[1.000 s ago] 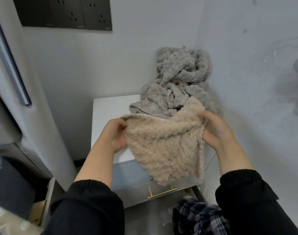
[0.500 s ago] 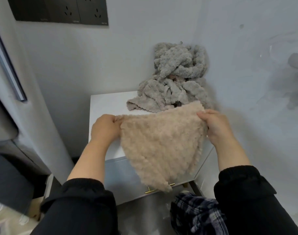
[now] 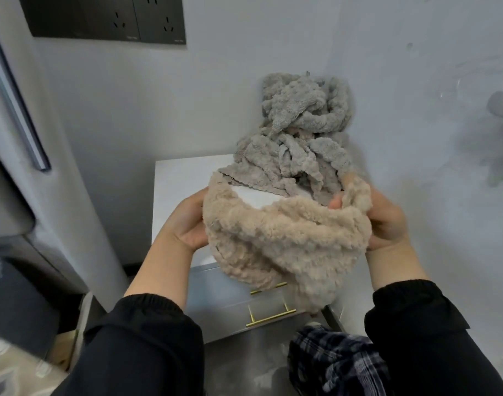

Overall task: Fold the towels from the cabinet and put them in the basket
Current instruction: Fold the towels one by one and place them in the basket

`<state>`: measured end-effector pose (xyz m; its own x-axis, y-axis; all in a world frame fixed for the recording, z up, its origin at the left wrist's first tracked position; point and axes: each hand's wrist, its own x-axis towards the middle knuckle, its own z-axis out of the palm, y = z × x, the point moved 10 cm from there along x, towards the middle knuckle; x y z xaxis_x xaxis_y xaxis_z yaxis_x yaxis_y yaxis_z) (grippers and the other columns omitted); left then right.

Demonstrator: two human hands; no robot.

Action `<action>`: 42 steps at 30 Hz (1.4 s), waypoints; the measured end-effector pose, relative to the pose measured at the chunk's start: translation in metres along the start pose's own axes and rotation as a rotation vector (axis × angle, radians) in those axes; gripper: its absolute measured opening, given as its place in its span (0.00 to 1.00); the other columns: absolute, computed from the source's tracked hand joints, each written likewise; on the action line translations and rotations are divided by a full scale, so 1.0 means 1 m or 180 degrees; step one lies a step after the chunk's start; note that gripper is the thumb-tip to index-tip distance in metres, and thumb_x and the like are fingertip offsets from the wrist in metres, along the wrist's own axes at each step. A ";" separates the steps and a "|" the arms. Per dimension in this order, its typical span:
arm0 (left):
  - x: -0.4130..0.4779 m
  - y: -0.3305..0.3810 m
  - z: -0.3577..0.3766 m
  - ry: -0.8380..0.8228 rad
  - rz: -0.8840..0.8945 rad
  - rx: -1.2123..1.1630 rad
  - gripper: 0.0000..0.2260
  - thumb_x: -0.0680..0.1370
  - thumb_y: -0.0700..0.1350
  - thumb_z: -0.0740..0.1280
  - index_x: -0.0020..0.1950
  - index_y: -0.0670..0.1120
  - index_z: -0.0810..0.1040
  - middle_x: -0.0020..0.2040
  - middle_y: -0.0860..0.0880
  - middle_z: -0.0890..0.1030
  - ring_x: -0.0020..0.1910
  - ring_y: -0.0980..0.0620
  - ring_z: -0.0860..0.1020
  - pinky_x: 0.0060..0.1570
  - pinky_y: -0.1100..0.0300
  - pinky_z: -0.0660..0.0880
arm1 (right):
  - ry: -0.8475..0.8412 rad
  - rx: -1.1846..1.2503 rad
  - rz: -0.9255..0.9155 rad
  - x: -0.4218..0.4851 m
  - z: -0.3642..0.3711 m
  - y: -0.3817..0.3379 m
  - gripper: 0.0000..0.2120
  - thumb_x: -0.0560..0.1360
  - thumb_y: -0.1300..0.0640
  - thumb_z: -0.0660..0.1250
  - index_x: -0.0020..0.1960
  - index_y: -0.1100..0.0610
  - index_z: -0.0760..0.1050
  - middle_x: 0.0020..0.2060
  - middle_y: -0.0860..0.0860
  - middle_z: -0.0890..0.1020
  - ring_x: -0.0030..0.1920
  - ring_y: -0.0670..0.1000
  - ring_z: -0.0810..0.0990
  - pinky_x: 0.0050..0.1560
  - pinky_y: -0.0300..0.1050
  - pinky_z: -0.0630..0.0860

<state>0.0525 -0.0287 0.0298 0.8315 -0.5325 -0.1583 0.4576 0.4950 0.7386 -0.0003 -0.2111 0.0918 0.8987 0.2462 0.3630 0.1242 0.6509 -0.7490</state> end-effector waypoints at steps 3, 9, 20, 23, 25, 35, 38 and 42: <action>0.009 0.009 -0.031 0.0726 0.0266 0.1065 0.13 0.81 0.44 0.61 0.40 0.44 0.81 0.35 0.48 0.82 0.36 0.51 0.81 0.37 0.59 0.78 | 0.0426 -0.0178 0.0220 0.006 -0.004 0.013 0.14 0.79 0.69 0.55 0.60 0.70 0.73 0.58 0.66 0.79 0.59 0.62 0.78 0.59 0.58 0.75; -0.012 0.067 -0.063 0.2465 0.1372 0.4116 0.18 0.81 0.48 0.60 0.33 0.42 0.75 0.32 0.48 0.74 0.36 0.48 0.71 0.35 0.58 0.64 | 0.3152 -0.3464 -0.0015 -0.024 -0.075 -0.024 0.05 0.73 0.64 0.69 0.39 0.58 0.79 0.33 0.50 0.78 0.34 0.47 0.76 0.35 0.37 0.72; -0.015 0.042 -0.082 0.1754 -0.0187 0.2566 0.07 0.82 0.42 0.61 0.45 0.42 0.75 0.26 0.46 0.80 0.20 0.55 0.74 0.20 0.66 0.69 | 0.3030 -0.1603 0.0759 -0.029 -0.100 0.004 0.12 0.78 0.66 0.60 0.37 0.57 0.69 0.18 0.49 0.73 0.18 0.45 0.70 0.19 0.33 0.66; -0.014 0.044 -0.081 0.1716 -0.0025 0.2134 0.06 0.82 0.41 0.60 0.52 0.39 0.74 0.31 0.45 0.84 0.26 0.54 0.81 0.24 0.66 0.76 | 0.2909 -0.0903 0.0639 -0.026 -0.092 0.011 0.05 0.80 0.66 0.56 0.48 0.64 0.70 0.28 0.56 0.83 0.29 0.49 0.83 0.26 0.37 0.77; -0.013 0.042 -0.081 0.1725 0.0058 0.1771 0.08 0.82 0.42 0.60 0.55 0.38 0.74 0.37 0.43 0.85 0.34 0.51 0.84 0.33 0.63 0.80 | 0.2818 -0.0459 0.0596 -0.024 -0.089 0.016 0.08 0.79 0.63 0.55 0.54 0.66 0.69 0.35 0.59 0.85 0.36 0.53 0.85 0.32 0.40 0.80; -0.003 0.044 -0.094 0.1935 0.0298 0.1108 0.09 0.79 0.45 0.65 0.44 0.42 0.81 0.43 0.46 0.82 0.43 0.48 0.79 0.54 0.46 0.73 | 0.3251 -0.0784 0.0914 -0.024 -0.112 0.030 0.04 0.78 0.61 0.61 0.44 0.57 0.71 0.39 0.54 0.79 0.39 0.50 0.79 0.37 0.46 0.81; 0.000 0.059 -0.094 0.2144 0.0763 0.1118 0.05 0.75 0.38 0.70 0.50 0.42 0.83 0.41 0.49 0.82 0.41 0.53 0.79 0.45 0.55 0.74 | 0.3200 -0.0899 0.0664 -0.008 -0.114 0.028 0.07 0.76 0.70 0.61 0.46 0.60 0.73 0.41 0.56 0.77 0.39 0.50 0.77 0.30 0.43 0.81; 0.009 0.087 -0.078 0.1911 0.1559 0.0811 0.07 0.76 0.35 0.67 0.48 0.46 0.82 0.44 0.50 0.82 0.41 0.57 0.78 0.46 0.62 0.74 | 0.2969 -0.1558 -0.0434 0.020 -0.092 -0.008 0.10 0.73 0.72 0.65 0.47 0.59 0.78 0.32 0.48 0.83 0.35 0.46 0.81 0.36 0.38 0.78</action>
<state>0.1243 0.0633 0.0410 0.9789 0.1983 -0.0495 -0.0272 0.3664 0.9301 0.0557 -0.2773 0.0541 0.8058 -0.5903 0.0474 0.2174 0.2203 -0.9509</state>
